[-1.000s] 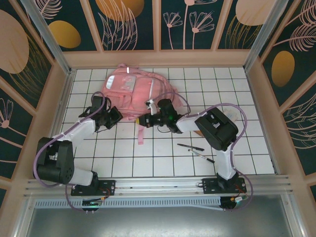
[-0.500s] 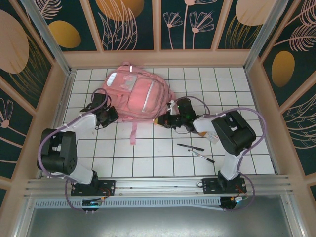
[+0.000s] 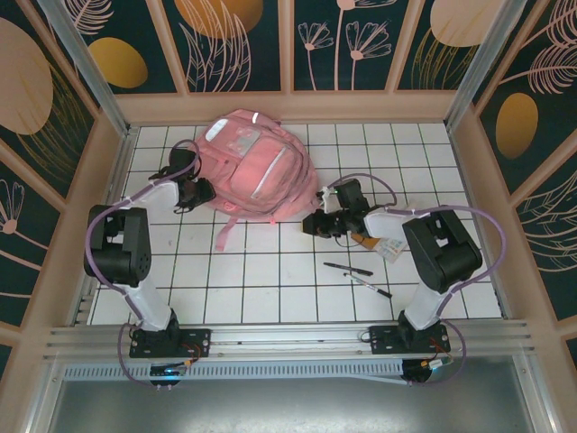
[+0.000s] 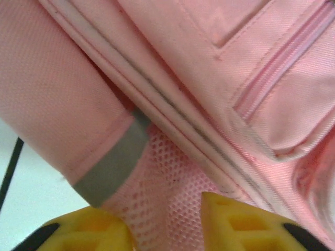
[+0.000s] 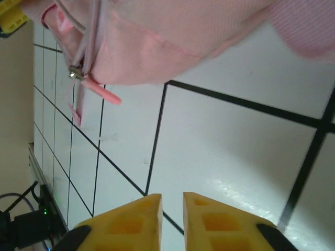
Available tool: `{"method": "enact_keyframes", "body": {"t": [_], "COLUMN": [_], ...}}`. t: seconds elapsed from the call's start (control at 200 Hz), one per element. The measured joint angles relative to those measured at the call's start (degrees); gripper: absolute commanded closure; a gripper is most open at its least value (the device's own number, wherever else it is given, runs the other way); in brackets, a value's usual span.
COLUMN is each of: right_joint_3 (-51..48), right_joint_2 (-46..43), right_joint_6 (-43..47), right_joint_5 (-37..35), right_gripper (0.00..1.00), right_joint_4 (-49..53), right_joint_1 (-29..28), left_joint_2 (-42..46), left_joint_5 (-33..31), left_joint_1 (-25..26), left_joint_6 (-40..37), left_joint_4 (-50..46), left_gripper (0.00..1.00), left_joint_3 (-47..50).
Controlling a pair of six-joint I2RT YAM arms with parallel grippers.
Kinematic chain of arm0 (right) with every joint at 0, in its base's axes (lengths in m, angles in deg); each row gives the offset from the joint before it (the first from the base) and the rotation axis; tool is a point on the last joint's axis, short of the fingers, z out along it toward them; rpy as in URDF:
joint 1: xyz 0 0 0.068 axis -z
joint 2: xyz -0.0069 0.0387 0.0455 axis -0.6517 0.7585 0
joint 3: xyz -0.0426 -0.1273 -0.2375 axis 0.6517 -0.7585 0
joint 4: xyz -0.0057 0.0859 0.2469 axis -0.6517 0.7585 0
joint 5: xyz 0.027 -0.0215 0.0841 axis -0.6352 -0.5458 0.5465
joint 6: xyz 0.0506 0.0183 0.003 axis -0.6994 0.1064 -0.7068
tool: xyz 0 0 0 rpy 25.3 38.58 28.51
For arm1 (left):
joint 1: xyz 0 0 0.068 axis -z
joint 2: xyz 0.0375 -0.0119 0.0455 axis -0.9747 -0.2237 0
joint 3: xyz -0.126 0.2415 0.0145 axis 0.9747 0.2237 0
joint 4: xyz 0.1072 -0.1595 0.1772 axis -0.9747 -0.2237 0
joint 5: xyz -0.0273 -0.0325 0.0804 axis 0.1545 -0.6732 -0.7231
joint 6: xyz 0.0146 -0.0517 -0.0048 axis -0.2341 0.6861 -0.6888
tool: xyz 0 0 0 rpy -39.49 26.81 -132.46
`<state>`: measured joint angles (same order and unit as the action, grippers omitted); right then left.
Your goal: Pack the student bag
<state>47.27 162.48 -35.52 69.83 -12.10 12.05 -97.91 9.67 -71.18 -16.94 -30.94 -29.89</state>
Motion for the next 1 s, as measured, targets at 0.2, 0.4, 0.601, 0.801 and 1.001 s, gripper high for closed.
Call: {"method": "enact_keyframes", "body": {"t": [0.2, 0.4, 0.601, 0.801, 1.001], "right_joint_3": [8.0, 13.5, 19.4, 21.1, 23.1], "right_joint_2": [-0.5, 3.5, 10.6, 12.5, 14.8], "right_joint_6": [5.9, 6.0, 5.7, 5.5, 5.8], "right_joint_5": [-9.4, -13.0, -18.0, -20.1, -20.5], "right_gripper": [0.58, 0.57, 0.57, 0.62, 0.76], "right_joint_4": [5.2, 4.7, 5.7, 6.1, 6.6], "right_joint_1": [-9.1, -12.3, -12.7, -13.7, -14.1], "left_joint_2": [13.5, 23.7, 24.7, 20.8, 18.5], "left_joint_5": [5.9, 10.8, 12.4, 11.6, 7.6], "left_joint_1": [0.0, 2.6, 7.8, 13.2, 15.4], "left_joint_6": [4.2, 9.1, 17.8, 27.5, 34.4], "left_joint_4": [0.8, 2.9, 7.8, 15.6, 21.3], "left_gripper": [0.61, 0.61, 0.6, 0.58, 0.57], "left_joint_3": [9.3, 17.3, 23.5, 23.6, 24.5]}}
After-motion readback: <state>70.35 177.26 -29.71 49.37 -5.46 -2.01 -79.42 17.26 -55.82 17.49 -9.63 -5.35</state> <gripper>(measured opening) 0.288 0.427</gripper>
